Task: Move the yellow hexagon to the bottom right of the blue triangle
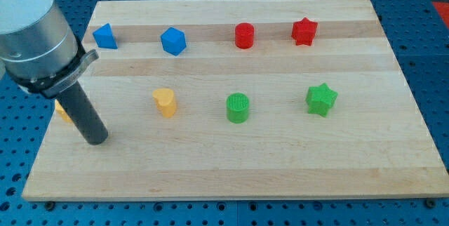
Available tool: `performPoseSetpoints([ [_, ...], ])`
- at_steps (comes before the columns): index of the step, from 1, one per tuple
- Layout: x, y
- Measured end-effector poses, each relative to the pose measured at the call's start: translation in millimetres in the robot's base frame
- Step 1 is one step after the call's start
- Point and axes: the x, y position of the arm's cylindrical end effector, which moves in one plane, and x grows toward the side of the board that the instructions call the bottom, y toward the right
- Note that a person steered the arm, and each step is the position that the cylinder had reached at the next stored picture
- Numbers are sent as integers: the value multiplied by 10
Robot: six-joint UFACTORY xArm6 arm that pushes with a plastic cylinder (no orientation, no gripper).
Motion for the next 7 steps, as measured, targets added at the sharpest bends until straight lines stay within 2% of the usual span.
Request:
performPoseSetpoints([
  [2, -100, -722],
  [3, -239, -797],
  [4, -605, -466],
  [5, -794, -134],
  [7, -861, -135],
])
